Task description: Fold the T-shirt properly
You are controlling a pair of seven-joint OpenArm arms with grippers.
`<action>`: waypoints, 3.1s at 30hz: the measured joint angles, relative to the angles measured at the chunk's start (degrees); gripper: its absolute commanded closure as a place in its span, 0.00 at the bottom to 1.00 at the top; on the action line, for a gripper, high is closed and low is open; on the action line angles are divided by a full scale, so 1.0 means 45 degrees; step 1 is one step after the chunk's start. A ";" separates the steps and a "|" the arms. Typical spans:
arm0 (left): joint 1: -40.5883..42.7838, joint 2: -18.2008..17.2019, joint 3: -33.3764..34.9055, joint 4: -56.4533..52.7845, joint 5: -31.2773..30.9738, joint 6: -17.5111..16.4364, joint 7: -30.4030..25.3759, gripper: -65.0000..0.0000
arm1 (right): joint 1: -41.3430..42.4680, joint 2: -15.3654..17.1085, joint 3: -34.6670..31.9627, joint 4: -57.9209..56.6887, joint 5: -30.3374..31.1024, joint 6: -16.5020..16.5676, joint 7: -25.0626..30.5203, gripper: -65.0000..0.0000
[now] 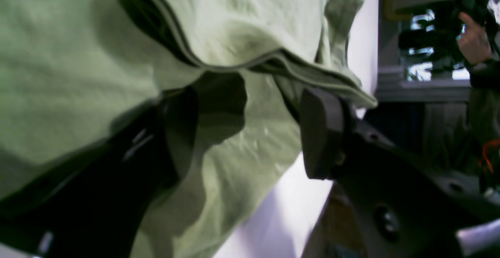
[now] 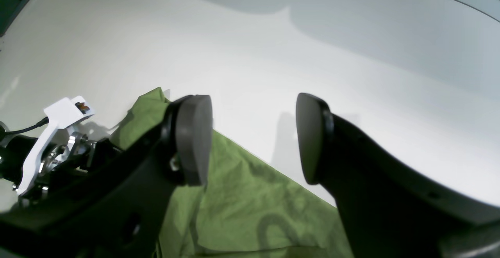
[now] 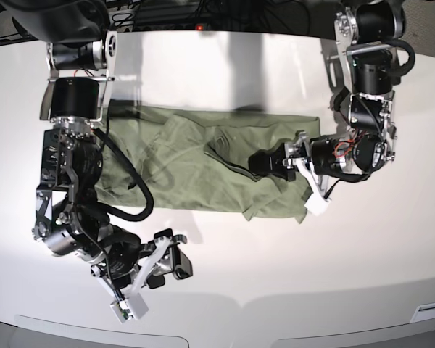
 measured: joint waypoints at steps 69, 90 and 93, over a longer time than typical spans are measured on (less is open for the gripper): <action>-0.0831 0.0801 0.1015 0.0000 0.2599 0.0005 -0.1078 0.38 | -0.4512 0.2662 0.4687 -0.1321 -0.1370 -0.2137 -0.1409 0.26; -0.0831 0.0801 0.1015 0.0000 0.2599 0.0005 -0.1127 0.38 | -0.4318 0.0806 0.4755 -0.4090 0.1739 -0.0398 -0.0748 0.42; -0.0831 0.0801 0.1015 0.0000 0.2599 0.0005 -0.1132 0.38 | -0.4299 0.0826 0.4755 -0.4143 0.2331 0.0049 -0.1302 0.85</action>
